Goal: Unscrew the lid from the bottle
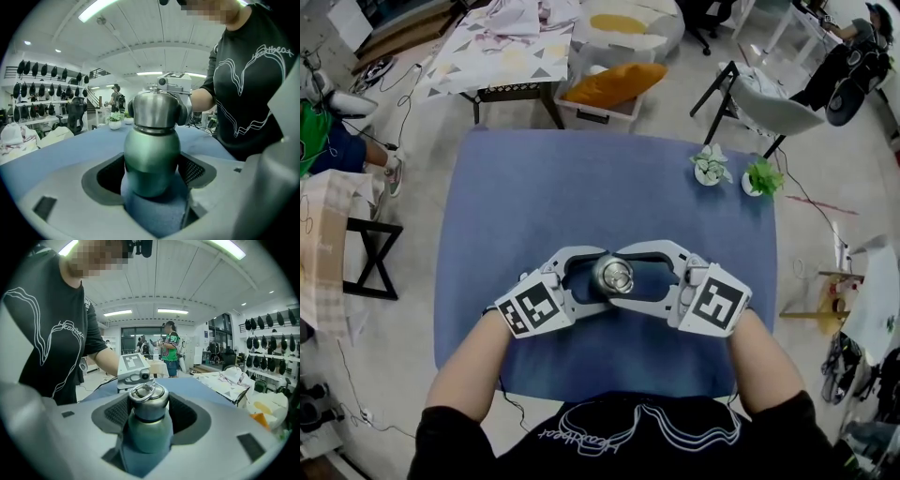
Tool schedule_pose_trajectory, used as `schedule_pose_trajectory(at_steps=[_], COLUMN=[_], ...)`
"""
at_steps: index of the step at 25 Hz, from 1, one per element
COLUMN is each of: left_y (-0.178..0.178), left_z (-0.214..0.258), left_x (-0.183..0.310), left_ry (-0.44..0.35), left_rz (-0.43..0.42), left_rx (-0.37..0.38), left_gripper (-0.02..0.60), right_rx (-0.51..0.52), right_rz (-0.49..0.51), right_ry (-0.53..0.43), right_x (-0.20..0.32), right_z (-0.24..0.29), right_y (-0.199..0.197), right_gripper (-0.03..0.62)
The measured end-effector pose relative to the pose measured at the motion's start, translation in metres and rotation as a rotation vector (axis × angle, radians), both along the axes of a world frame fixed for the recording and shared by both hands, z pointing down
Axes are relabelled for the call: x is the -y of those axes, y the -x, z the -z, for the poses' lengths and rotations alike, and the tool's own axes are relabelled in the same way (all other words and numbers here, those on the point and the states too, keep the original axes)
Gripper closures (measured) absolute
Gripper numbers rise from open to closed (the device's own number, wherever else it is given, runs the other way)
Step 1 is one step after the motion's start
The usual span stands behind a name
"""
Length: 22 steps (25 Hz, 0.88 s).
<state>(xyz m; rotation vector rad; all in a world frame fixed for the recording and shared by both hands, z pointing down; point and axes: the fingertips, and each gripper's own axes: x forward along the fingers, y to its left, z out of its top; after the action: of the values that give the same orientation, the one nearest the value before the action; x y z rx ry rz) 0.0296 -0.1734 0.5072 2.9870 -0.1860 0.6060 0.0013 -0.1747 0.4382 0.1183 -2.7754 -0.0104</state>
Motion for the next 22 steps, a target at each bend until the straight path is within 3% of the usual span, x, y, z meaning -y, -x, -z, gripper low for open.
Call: schedule_pose_trajectory(at_steps=[13, 22], left_y=[0.014, 0.041], left_z=[0.005, 0.06], left_x=[-0.009, -0.014], left_ry=[0.068, 0.042], left_rz=[0.059, 0.176], left_rx=[0.001, -0.097], left_gripper=[0.233, 0.233], right_rx=[0.087, 0.11], right_rz=[-0.084, -0.175], right_ry=[-0.011, -0.066], right_x=[0.001, -0.009], right_z=[0.011, 0.038], right_y=[0.001, -0.009], right_gripper=[0.339, 0.339])
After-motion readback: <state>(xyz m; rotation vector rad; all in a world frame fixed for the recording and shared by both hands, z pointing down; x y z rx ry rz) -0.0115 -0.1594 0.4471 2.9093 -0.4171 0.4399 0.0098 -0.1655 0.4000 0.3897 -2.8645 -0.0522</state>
